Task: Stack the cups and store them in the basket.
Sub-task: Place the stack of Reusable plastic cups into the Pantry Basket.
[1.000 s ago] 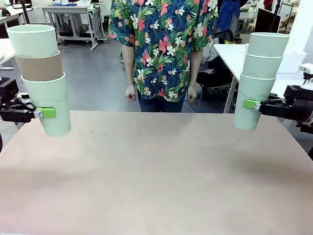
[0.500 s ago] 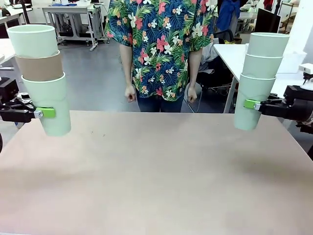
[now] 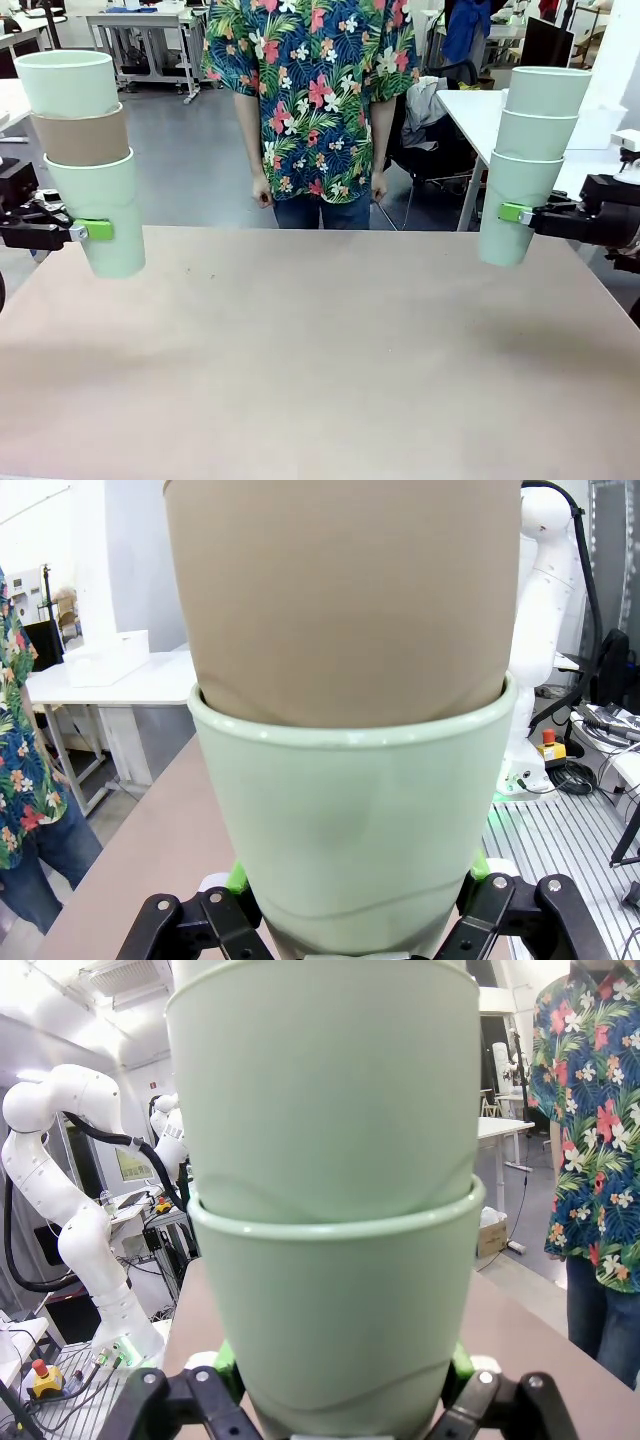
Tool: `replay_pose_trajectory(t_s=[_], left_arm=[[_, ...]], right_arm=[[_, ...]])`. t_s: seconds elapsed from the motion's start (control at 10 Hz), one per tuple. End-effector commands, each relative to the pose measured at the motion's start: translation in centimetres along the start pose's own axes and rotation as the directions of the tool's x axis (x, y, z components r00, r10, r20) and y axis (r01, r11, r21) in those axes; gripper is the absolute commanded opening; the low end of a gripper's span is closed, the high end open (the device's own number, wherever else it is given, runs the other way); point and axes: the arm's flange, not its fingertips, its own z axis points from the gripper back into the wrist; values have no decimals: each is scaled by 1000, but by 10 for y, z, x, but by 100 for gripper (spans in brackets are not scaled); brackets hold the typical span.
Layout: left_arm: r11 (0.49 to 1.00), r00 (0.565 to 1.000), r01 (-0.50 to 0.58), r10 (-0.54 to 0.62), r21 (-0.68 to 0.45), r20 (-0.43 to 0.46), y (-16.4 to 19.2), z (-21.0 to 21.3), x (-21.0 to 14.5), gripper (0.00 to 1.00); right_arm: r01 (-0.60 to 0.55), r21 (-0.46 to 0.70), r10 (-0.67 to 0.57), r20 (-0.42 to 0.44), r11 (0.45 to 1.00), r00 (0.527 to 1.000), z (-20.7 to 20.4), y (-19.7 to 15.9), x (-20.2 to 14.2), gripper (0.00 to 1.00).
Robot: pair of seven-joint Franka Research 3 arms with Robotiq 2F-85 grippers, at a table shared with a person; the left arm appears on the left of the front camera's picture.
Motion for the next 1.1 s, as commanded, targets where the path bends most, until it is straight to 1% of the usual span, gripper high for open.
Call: replay_pose_trajectory(t_s=[0.0,1.0], left_arm=[[1000,1000,10,-10,-1,6,-1,0,4,85],[1000,1000,10,-10,-1,6,-1,0,4,85]], right_arm=[[-7,0,7,5,1000,1000,0,1,3,86],[-7,0,7,5,1000,1000,0,1,3,86]])
